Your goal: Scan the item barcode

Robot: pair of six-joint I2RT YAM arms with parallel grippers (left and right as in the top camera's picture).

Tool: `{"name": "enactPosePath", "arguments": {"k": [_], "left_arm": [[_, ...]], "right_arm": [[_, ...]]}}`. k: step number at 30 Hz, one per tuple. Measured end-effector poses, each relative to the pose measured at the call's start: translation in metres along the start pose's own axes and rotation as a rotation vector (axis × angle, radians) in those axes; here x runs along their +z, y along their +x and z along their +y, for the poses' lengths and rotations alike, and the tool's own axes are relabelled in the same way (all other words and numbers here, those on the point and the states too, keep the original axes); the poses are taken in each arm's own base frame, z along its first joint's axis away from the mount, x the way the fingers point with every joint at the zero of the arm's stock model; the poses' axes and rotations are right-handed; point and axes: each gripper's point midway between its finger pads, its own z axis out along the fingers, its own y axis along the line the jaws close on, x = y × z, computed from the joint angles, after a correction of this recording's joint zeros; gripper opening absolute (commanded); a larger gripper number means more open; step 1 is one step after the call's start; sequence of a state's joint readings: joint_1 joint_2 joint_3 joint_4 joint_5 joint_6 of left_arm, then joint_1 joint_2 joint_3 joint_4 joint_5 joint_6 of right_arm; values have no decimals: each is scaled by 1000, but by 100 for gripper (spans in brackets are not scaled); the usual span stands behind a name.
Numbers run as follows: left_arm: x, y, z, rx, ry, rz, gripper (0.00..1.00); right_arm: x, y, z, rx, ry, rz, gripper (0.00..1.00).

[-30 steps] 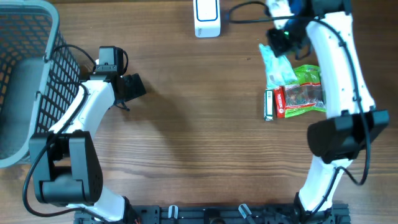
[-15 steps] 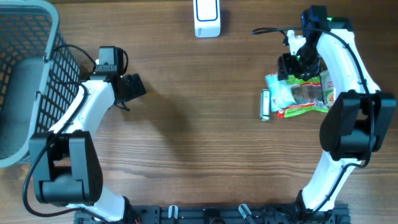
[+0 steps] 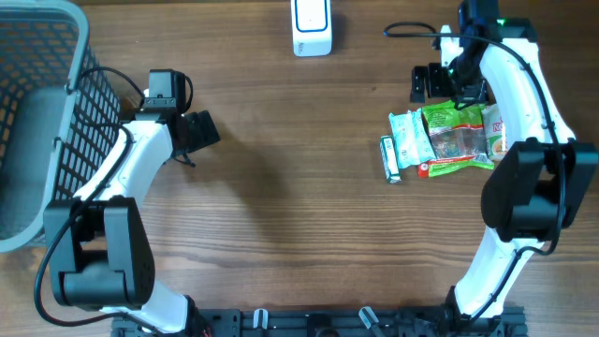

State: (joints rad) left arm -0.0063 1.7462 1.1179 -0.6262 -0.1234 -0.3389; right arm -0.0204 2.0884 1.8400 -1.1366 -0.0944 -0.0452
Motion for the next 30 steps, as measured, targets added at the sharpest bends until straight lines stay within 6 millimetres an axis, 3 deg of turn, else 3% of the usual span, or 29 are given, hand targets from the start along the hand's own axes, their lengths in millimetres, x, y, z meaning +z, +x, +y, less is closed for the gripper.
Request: {"name": "enactPosePath", "arguments": {"k": [11, 23, 26, 29, 30], "left_arm": [[0, 0, 0, 0, 0, -1, 100], [0, 0, 0, 0, 0, 0, 100], [0, 0, 0, 0, 0, 0, 100], [0, 0, 0, 0, 0, 0, 100], [0, 0, 0, 0, 0, -1, 100]], "right_arm": [[-14, -81, -2, -17, 10, -335, 100], [-19, -90, 0, -25, 10, -378, 100], [-39, -93, 11, -44, 4, -415, 100], [-90, -95, 24, -68, 0, -515, 100], [-116, -95, 28, -76, -1, -565, 100]]}}
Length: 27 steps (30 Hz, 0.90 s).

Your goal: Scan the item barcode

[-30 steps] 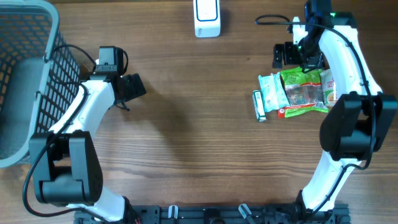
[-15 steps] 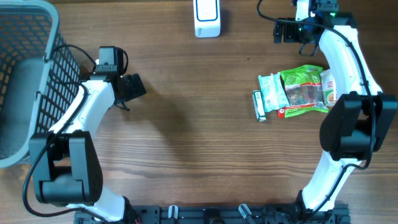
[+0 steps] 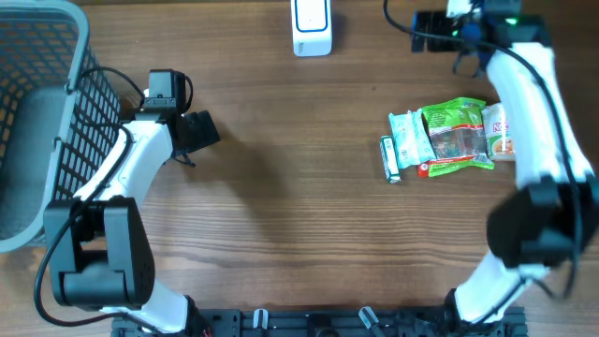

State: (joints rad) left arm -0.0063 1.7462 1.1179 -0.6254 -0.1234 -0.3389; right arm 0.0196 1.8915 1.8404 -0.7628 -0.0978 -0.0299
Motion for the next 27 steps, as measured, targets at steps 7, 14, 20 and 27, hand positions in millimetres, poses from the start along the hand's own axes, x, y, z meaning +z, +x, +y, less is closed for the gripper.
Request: {"name": "enactPosePath", "arguments": {"k": [7, 14, 20, 27], "left_arm": [[0, 0, 0, 0, 0, 0, 100], [0, 0, 0, 0, 0, 0, 100], [0, 0, 0, 0, 0, 0, 100], [0, 0, 0, 0, 0, 0, 100]], "right_arm": [[-163, -61, 14, -34, 10, -343, 100], [-278, -70, 25, -56, 17, -568, 100], [-348, -60, 32, -69, 21, -697, 100], [-412, 1, 36, -112, 70, -811, 100]]}}
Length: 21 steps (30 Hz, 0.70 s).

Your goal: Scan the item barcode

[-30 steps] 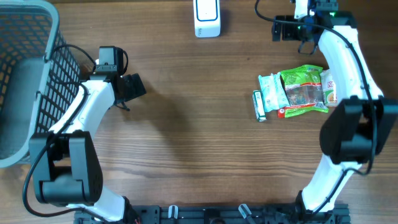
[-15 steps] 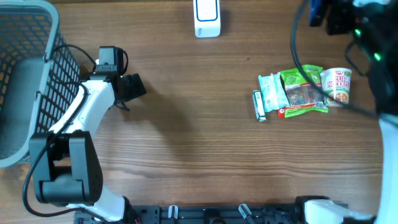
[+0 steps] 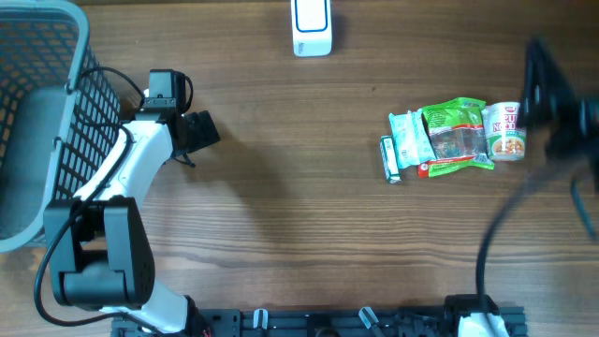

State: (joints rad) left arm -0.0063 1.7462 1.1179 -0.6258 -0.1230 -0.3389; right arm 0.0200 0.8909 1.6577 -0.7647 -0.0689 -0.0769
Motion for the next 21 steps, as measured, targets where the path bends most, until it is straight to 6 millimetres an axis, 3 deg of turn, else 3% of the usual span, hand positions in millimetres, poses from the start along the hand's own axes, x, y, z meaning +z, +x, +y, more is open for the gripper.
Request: {"name": "enactPosePath", "arguments": {"k": [4, 8, 11, 15, 21], "left_arm": [[0, 0, 0, 0, -1, 0, 100], [0, 0, 0, 0, 0, 0, 100], [0, 0, 0, 0, 0, 0, 100], [0, 0, 0, 0, -1, 0, 100], [0, 0, 0, 0, -1, 0, 100]], "right_arm": [[-34, 43, 3, -26, 12, 25, 100], [-49, 102, 7, -68, 16, 85, 100], [-53, 127, 9, -80, 16, 71, 100], [-52, 143, 12, -88, 16, -21, 100], [-32, 164, 19, -106, -7, -182, 100]]}}
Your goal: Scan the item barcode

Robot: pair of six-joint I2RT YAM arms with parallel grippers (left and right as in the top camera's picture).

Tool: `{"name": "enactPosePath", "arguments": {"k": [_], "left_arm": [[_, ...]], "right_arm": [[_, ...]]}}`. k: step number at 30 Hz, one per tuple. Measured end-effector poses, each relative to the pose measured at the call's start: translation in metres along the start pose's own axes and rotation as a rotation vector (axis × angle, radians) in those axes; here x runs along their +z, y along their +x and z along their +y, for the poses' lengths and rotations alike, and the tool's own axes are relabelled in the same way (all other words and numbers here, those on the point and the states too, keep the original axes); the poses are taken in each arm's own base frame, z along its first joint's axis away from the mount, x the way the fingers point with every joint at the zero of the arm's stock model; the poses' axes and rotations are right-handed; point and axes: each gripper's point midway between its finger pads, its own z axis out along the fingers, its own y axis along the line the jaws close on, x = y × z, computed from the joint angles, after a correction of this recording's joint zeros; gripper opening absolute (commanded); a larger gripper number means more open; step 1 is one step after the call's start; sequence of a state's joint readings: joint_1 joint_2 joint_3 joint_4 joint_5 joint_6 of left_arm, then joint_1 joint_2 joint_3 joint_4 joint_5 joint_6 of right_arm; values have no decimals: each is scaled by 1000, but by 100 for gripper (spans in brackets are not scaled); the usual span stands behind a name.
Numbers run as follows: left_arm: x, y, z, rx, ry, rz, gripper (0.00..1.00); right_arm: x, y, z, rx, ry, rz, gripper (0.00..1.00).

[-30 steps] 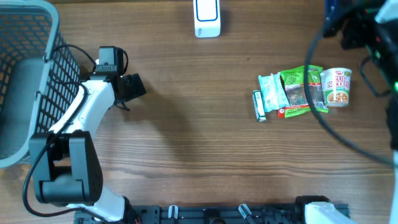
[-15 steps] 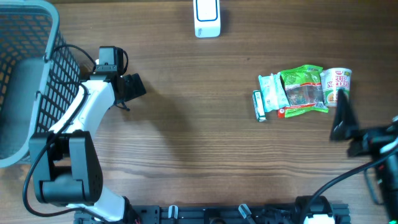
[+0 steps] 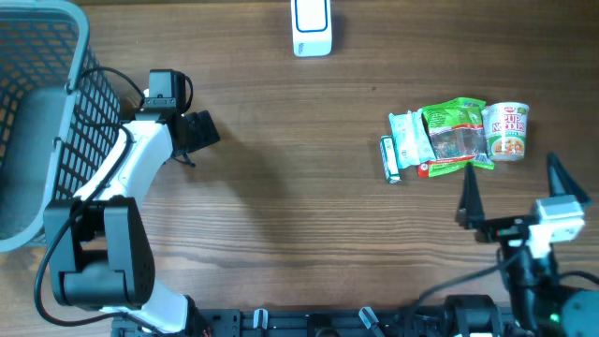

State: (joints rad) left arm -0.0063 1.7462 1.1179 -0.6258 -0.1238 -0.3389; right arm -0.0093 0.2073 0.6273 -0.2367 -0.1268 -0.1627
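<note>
A pile of items lies at the right of the table: a green snack packet (image 3: 454, 134), a cup of noodles (image 3: 508, 131), a white-green pouch (image 3: 406, 139) and a small tube (image 3: 389, 159). The white scanner (image 3: 311, 26) stands at the far middle edge. My right gripper (image 3: 515, 192) is near the front right, short of the pile, with its fingers (image 3: 465, 198) spread wide open and nothing between them. My left gripper (image 3: 199, 131) rests at the left beside the basket, its jaws together and empty.
A grey wire basket (image 3: 65, 89) fills the far left side, with the left arm next to its wall. Brown wooden tabletop (image 3: 299, 197) stretches between the two arms.
The right arm was a blur at the right edge beside the cup of noodles. It now sits nearer the front right with its fingers open. The pile and the left arm are unchanged.
My right gripper first hung over the back of the pile, its arm hiding the cup of noodles. Then it was at the far edge right of the scanner, then blurred at the right edge, now front right. The items stayed put.
</note>
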Motion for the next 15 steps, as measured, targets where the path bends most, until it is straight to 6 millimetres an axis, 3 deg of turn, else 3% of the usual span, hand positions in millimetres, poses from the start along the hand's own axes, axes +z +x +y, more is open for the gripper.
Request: {"name": "enactPosePath", "arguments": {"k": [9, 15], "left_arm": [[0, 0, 0, 0, 0, 0, 100], [0, 0, 0, 0, 0, 0, 100]], "right_arm": [[0, 27, 5, 11, 22, -245, 100], [4, 72, 11, 55, 17, -233, 100]]}}
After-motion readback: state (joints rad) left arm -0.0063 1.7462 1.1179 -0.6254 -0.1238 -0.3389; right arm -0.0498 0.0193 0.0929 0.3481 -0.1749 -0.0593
